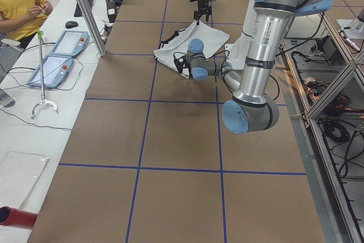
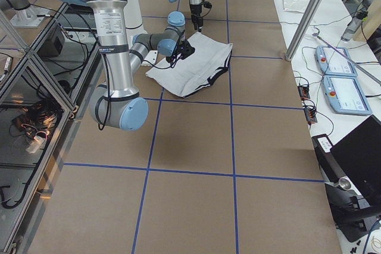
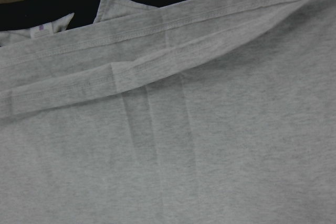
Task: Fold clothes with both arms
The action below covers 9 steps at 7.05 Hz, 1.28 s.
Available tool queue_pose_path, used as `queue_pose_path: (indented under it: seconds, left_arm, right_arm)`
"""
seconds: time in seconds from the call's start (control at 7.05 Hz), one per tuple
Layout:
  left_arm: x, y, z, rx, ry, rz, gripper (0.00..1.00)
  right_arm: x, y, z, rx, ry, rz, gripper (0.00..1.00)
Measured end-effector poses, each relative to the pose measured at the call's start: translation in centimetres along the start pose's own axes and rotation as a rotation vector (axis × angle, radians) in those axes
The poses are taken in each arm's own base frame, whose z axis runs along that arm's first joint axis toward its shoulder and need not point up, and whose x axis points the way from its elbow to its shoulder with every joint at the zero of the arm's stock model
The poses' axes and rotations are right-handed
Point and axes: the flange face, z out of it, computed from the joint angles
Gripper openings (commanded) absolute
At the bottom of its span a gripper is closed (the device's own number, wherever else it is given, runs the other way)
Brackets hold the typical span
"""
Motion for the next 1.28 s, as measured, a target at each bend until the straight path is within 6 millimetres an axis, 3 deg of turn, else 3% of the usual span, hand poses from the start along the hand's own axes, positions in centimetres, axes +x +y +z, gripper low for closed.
queue_pose_path:
  seconds: [0.14,0.28,0.71,0.85,1.13,1.28]
  left_arm:
    - [-0.2,0.5,0.6,-0.001,-0.017,0.0,0.33]
    - [-0.4,0.7,0.9,-0.002,-0.029,-0.001,0.04]
    - [-0.7,0.0,1.5,0.046,-0.073,-0.002,0.0]
    - [-0.4,-1.2,1.2,0.078,-0.081,0.024,0.0]
    - [2.0,-6.4,-0.4,0.159,-0.063,0.099,0.0]
    - [4.1,-10.2,-0.8,0.209,-0.057,0.122,0.0]
  right_arm:
    - [-0.1,-0.2,0.2,0.004,0.001,0.002,1.0]
    - [-0.2,-0.3,0.3,0.006,0.003,0.004,1.0]
    - [-0.3,-0.3,0.4,0.007,0.002,0.006,1.0]
    - [-0.4,-0.2,0.4,0.007,0.001,0.007,1.0]
    - [-0.4,-0.2,0.4,0.008,0.0,0.007,1.0]
    - [-0.4,-0.3,0.4,0.01,-0.002,0.005,1.0]
